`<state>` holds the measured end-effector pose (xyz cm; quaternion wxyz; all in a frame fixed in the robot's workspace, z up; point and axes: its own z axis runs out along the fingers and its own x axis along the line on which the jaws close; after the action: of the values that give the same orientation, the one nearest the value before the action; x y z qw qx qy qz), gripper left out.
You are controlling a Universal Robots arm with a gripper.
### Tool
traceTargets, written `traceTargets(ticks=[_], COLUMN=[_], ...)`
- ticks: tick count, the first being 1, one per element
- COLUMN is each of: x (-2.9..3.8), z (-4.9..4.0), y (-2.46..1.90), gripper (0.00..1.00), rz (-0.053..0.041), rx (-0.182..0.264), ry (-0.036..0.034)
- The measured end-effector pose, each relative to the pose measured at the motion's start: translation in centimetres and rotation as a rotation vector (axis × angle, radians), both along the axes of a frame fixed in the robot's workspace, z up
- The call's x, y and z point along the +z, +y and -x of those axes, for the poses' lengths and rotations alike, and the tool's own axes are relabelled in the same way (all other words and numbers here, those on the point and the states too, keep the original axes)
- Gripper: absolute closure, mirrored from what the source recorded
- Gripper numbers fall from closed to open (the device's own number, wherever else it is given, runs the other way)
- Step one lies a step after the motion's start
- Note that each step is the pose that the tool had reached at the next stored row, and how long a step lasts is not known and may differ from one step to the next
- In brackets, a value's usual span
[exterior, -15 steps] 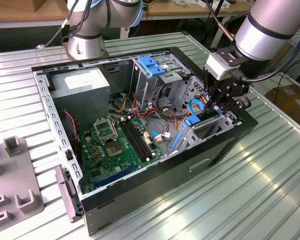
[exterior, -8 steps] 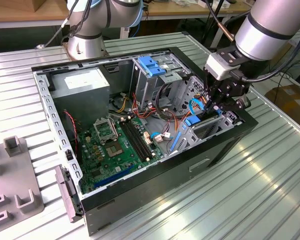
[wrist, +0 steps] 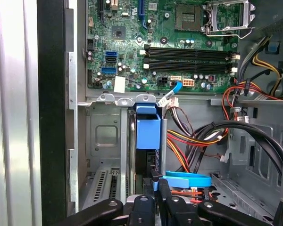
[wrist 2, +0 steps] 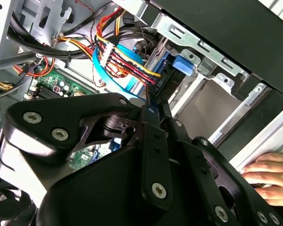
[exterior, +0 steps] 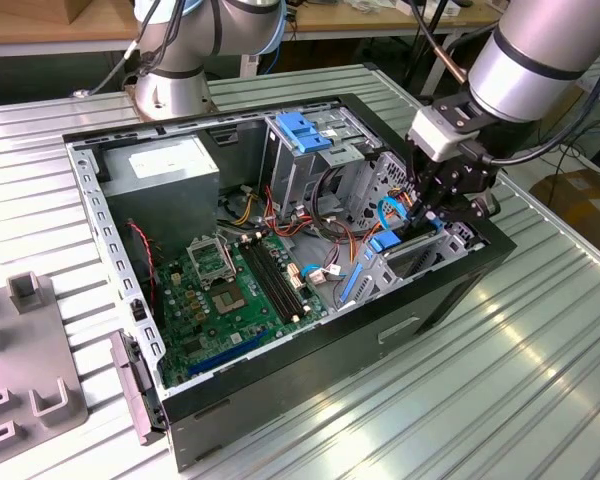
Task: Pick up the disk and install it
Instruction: 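Insert the second disk wire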
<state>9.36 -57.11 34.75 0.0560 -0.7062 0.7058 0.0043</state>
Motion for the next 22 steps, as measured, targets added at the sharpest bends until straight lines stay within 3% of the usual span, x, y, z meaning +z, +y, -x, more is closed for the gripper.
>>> traceTargets(ticks=[9, 12, 18, 19, 20, 22], x=[-0.64, -1.16, -1.26, -1.17, -0.93, -0.02], z=[0.0, 0.0, 0.0, 0.0, 0.01, 0.01], y=[-0.01, 0.0, 0.0, 0.0, -0.01, -0.01], gripper=[0.84, 0.84, 0.83, 0.83, 0.77, 0.77], rz=[0.0002, 0.0006, -0.0039, -0.0047, -0.0042, -0.0028], rx=[0.0, 0.0, 0.0, 0.0, 0.0, 0.0], ry=[0.0001, 0.0001, -0.0006, -0.0006, -0.0005, -0.0004])
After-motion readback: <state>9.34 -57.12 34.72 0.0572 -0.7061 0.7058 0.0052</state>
